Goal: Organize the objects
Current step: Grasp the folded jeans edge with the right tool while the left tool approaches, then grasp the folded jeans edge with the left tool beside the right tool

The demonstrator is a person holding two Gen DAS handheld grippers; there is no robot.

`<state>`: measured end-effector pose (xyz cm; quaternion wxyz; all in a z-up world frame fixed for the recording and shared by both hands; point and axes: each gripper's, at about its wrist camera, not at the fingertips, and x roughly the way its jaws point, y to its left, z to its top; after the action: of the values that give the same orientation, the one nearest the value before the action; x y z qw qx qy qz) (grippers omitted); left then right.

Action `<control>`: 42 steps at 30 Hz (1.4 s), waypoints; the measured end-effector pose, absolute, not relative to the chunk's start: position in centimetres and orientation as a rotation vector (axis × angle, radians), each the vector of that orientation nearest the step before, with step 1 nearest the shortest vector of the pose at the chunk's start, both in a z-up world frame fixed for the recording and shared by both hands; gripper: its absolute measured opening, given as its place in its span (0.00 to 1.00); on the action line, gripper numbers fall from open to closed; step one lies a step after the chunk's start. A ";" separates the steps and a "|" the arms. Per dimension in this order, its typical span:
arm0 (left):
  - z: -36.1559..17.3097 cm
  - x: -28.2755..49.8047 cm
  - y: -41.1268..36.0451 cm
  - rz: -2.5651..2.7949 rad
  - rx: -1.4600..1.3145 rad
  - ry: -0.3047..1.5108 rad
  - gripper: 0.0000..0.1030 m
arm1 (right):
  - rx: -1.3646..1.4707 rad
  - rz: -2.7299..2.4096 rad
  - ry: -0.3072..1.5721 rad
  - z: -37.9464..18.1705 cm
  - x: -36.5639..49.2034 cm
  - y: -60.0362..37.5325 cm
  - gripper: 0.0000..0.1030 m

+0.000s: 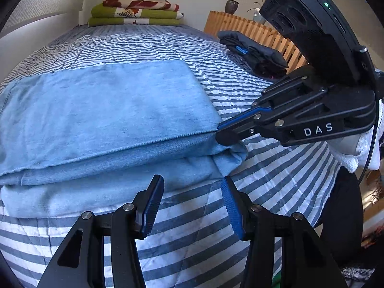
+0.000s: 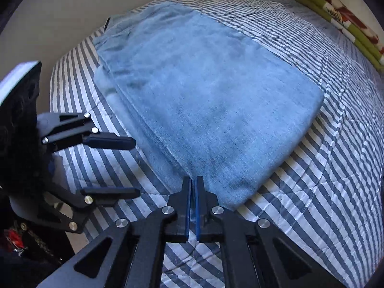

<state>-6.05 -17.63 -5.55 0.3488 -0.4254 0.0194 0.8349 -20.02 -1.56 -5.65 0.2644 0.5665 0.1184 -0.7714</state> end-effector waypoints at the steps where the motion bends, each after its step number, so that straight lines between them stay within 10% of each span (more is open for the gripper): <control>1: -5.5 -6.1 -17.2 2.146 -1.100 0.044 0.52 | 1.535 -2.090 0.293 -5.3 -20.3 -1.4 0.03; 30: -5.4 -3.5 -10.9 1.928 -1.053 -0.108 0.57 | 1.590 -2.198 -0.257 -5.2 -25.0 7.4 0.15; 42: -6.3 -7.3 -3.7 2.150 -1.143 0.361 0.58 | 1.571 -2.264 -0.621 -8.5 -30.0 13.3 0.16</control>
<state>-7.27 -3.69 -6.28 0.3335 -0.4379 0.1382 0.8234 -30.00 13.30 -8.46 0.1580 0.5491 -0.2171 -0.7914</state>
